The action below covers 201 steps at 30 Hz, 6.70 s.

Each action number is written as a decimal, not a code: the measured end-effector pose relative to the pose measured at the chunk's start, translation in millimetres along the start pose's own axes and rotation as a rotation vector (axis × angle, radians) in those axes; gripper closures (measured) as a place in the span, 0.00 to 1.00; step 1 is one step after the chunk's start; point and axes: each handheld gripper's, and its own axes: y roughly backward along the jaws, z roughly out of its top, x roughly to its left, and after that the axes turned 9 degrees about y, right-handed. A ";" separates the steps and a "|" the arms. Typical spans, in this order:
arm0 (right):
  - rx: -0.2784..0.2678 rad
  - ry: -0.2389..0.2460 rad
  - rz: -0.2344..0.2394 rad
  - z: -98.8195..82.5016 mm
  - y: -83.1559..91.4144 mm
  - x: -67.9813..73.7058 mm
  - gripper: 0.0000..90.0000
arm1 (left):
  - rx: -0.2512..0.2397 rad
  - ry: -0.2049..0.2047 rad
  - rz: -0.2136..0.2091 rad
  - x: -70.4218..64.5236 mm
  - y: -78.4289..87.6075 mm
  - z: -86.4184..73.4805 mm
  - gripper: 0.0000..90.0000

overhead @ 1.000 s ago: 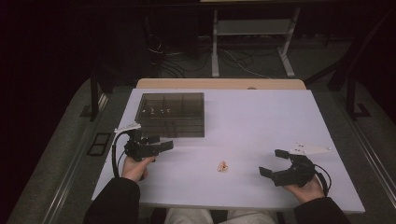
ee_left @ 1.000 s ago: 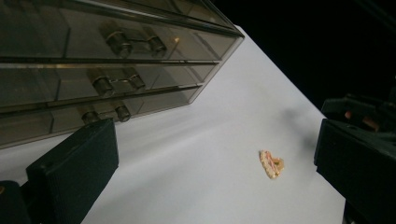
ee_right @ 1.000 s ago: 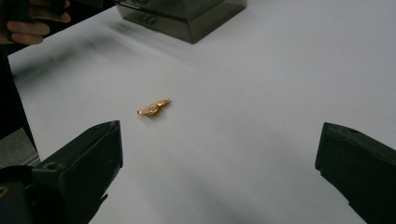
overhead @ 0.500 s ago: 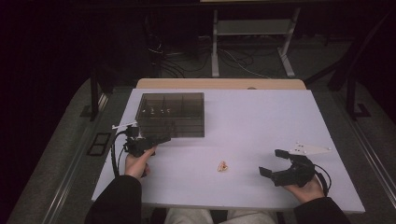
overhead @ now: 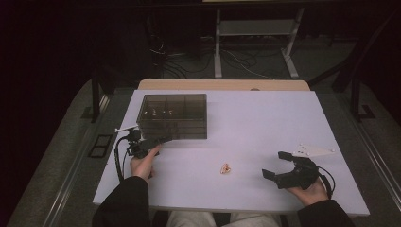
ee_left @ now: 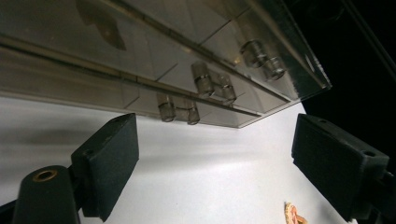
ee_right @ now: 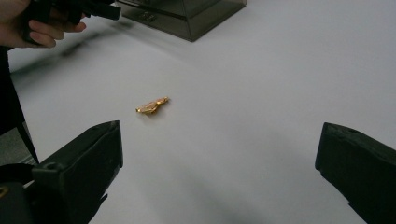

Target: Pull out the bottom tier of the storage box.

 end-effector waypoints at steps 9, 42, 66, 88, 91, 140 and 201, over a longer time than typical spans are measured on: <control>0.002 0.003 0.000 -0.2 -0.3 -0.1 0.01 | 0.002 0.051 0.030 1.2 -5.7 -1.6 0.32; 0.020 0.016 -0.004 -0.3 -1.2 0.5 0.01 | -0.123 0.276 0.014 21.0 -23.7 -16.9 0.72; 0.037 0.029 -0.005 -0.8 -2.8 1.5 0.01 | -0.116 0.372 -0.056 29.2 -30.7 -16.5 0.88; 0.044 0.037 -0.005 -1.5 -2.3 1.8 0.01 | -0.113 0.333 -0.060 31.3 -29.4 -18.4 0.89; 0.044 0.033 -0.006 -1.8 -1.3 1.2 0.01 | -0.113 0.331 -0.059 31.3 -26.6 -21.5 0.89; 0.061 0.044 -0.004 -2.9 -3.5 1.1 0.01 | -0.104 0.235 0.024 15.5 -9.2 -43.8 0.79; -0.051 0.033 -0.023 -2.9 7.9 -8.5 0.01 | 0.241 -0.739 0.104 -72.4 -6.6 -20.3 0.00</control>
